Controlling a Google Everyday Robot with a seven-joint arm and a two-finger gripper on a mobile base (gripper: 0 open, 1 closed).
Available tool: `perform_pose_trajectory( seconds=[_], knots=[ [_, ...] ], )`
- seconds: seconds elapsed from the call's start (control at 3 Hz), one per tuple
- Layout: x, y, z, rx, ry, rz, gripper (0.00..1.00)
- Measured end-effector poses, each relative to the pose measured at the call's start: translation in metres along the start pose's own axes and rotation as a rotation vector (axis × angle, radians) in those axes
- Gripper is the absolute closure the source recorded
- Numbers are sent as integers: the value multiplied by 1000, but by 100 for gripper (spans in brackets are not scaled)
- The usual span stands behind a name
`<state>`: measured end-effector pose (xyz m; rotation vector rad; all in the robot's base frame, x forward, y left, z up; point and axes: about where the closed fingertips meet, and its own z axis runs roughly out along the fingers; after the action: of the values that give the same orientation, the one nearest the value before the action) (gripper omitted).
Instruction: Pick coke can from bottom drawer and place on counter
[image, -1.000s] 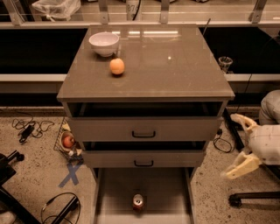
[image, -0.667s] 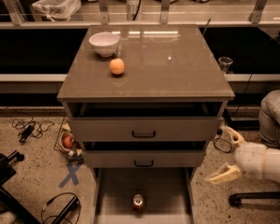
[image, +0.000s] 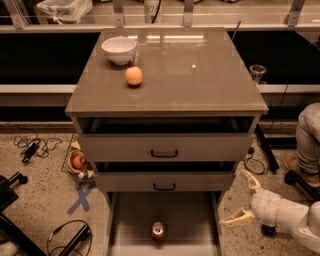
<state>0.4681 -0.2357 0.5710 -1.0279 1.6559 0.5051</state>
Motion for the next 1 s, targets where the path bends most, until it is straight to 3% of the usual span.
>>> perform_pose_trajectory(
  seconds=[0.33,0.67,1.0],
  knots=[
    [4,1,4,-3,0,4,0],
    [30,9,28,-22,3,33,0],
    [69,20,79,-65,-31,35,0]
  ],
)
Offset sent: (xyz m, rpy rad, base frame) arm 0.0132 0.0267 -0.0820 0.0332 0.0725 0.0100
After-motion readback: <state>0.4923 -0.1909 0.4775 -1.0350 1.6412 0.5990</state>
